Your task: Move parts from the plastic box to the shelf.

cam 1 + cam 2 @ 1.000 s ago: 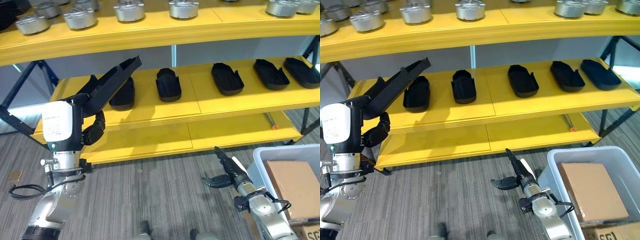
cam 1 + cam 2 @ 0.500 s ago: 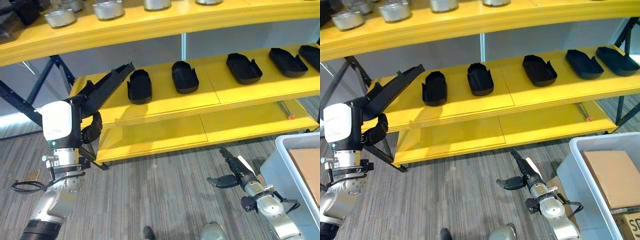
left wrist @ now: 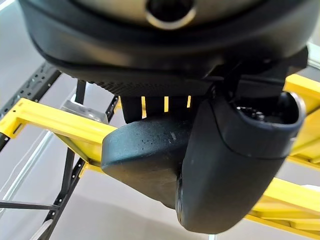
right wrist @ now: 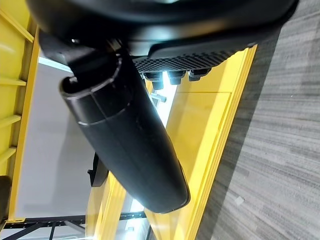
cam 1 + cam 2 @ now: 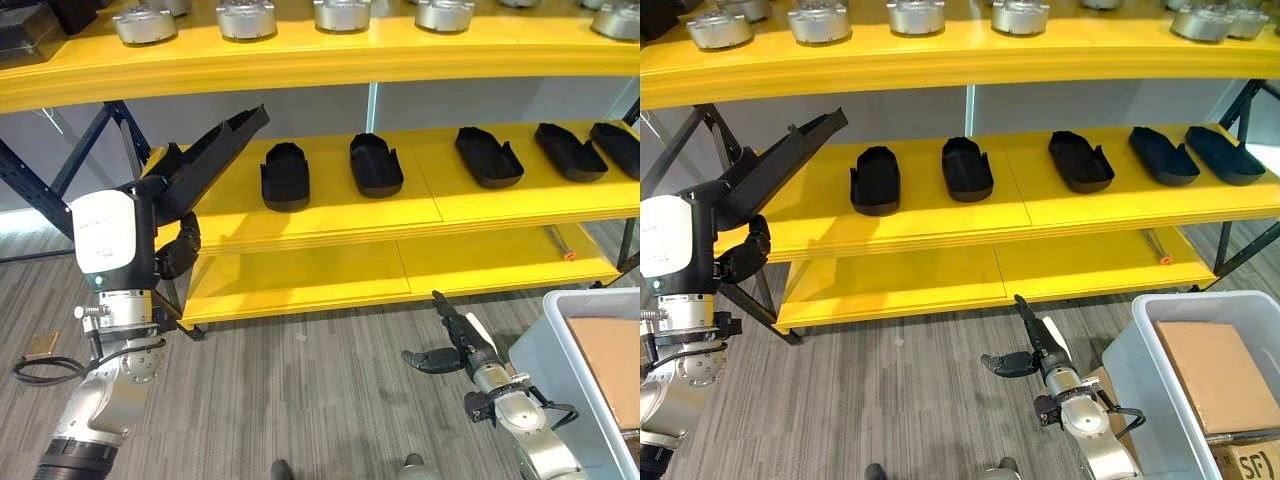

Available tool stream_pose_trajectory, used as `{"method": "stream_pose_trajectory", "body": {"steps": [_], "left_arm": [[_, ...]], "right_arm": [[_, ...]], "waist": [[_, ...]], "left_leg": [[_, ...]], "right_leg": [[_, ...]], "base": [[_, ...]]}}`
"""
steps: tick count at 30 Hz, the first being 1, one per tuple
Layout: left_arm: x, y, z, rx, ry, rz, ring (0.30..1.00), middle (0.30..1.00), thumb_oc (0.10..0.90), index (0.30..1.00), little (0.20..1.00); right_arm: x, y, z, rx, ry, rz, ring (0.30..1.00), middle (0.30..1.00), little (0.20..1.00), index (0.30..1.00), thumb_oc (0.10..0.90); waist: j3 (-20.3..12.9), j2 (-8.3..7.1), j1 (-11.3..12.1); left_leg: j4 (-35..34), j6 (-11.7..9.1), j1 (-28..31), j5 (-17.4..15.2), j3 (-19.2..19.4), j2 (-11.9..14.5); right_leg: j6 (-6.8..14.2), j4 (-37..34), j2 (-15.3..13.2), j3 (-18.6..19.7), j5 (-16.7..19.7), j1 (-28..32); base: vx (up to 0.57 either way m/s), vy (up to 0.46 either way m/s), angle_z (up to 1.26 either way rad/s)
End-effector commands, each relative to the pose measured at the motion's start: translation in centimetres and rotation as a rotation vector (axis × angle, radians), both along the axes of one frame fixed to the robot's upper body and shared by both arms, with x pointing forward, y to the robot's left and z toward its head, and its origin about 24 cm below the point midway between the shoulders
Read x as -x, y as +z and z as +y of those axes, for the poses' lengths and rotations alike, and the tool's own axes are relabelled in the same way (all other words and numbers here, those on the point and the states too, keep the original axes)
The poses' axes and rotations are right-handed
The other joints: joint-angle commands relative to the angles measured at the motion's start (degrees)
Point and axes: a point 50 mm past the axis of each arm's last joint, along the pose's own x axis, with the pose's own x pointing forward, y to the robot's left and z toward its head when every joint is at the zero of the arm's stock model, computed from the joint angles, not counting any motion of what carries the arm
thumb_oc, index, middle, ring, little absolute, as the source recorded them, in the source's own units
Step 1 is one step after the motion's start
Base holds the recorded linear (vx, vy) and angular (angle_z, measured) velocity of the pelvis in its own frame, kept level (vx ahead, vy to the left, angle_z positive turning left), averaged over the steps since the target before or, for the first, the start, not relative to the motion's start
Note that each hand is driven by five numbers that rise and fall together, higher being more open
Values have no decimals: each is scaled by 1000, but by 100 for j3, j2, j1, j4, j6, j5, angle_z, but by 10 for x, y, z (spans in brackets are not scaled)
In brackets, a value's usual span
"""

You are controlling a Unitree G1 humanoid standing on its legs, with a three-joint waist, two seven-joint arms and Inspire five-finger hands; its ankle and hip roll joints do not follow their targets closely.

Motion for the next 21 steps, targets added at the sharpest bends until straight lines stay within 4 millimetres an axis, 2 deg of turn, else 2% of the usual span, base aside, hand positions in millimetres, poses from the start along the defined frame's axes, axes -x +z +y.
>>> {"method": "stream_pose_trajectory", "body": {"steps": [1, 7, 10, 11, 13, 14, 15, 16, 17, 18, 19, 20, 21], "left_arm": [[-8, 68, 2, -68, -11, -309, 300, 300, 400, 300, 300], [-9, 72, -3, -92, -67, -283, 300, 300, 400, 300, 300], [-3, 72, -4, -99, -88, -283, 300, 300, 400, 300, 300], [3, 72, -2, -98, -73, -286, 300, 300, 400, 300, 300], [6, 71, 1, -88, -62, -288, 300, 300, 400, 300, 300], [7, 69, 3, -71, -56, -290, 300, 300, 400, 300, 300], [8, 68, 4, -65, -54, -289, 300, 300, 400, 300, 300], [8, 68, 4, -62, -53, -287, 300, 300, 400, 300, 300], [9, 63, 2, -55, -50, -275, 300, 300, 400, 300, 300], [9, 61, 1, -53, -51, -270, 300, 300, 400, 300, 300], [7, 56, -2, -49, -55, -264, 300, 300, 400, 300, 300], [2, 51, -7, -40, -70, -257, 300, 300, 400, 300, 300], [1, 50, -9, -37, -74, -257, 300, 300, 400, 300, 300]], "right_arm": [[-22, 53, 1, 31, 27, -272, 1000, 1000, 1000, 1000, 900], [-23, 53, 3, 16, -3, -295, 1000, 1000, 1000, 1000, 900], [-27, 55, 12, 10, 23, -310, 1000, 1000, 1000, 1000, 900], [-29, 55, 19, -10, 53, -311, 1000, 1000, 1000, 1000, 900], [-31, 54, 22, -26, 64, -306, 1000, 1000, 1000, 1000, 900], [-32, 57, 24, -22, 87, -307, 1000, 1000, 1000, 1000, 900], [-32, 58, 24, -19, 99, -306, 1000, 1000, 1000, 1000, 900], [-32, 58, 24, -16, 105, -305, 1000, 1000, 1000, 1000, 900], [-31, 61, 22, -11, 118, -298, 1000, 1000, 1000, 1000, 900], [-31, 61, 21, -11, 119, -294, 1000, 1000, 1000, 1000, 900], [-30, 61, 19, -10, 118, -289, 1000, 1000, 1000, 1000, 900], [-27, 60, 14, -3, 101, -287, 1000, 1000, 1000, 1000, 900], [-25, 60, 13, -3, 96, -285, 1000, 1000, 1000, 1000, 900]], "waist": [[-490, 248, 88], [-527, 230, 246], [-552, 250, 408], [-519, 268, 528], [-496, 276, 542], [-493, 266, 503], [-499, 258, 492], [-505, 253, 489], [-516, 193, 457], [-526, 177, 427], [-541, 164, 354], [-573, 163, 185], [-586, 162, 137]], "left_leg": [[91, 71, 135, -371, 187, 232], [7, 293, 133, -506, 225, -119], [-40, 355, 216, -676, 461, -292], [-40, 383, 308, -785, 697, -339], [-40, 420, 341, -844, 750, -383], [-40, 473, 340, -886, 698, -463], [-40, 486, 332, -882, 670, -487], [-40, 485, 329, -882, 657, -495], [-40, 517, 234, -774, 634, -585], [-40, 525, 213, -775, 534, -634], [-40, 549, 178, -774, 327, -713], [-40, 617, 97, -748, -35, -848], [-40, 631, 78, -747, -106, -878]], "right_leg": [[147, 521, -288, -312, 15, -302], [207, 457, -489, -492, 429, -353], [314, 415, -643, -963, 758, -461], [354, 566, -646, -1366, 907, -576], [341, 640, -465, -1437, 766, -644], [255, 557, 36, -1400, 390, -668], [141, 478, 311, -1390, 201, -639], [72, 432, 436, -1388, 133, -618], [-224, 184, 878, -1269, 116, -580], [-275, 82, 988, -1076, 126, -564], [-338, -71, 1121, -673, 170, -553], [-431, -237, 1297, 111, 262, -578], [-454, -264, 1336, 280, 275, -585]], "base": [[93, 222, -19], [51, 213, -23], [51, 257, -38], [78, 250, -56], [61, 157, -87], [115, 75, -80], [131, 52, -31], [106, -42, 6], [99, -53, 20], [129, -60, 28], [151, -39, 23], [137, -41, 38], [121, -50, 87]]}}
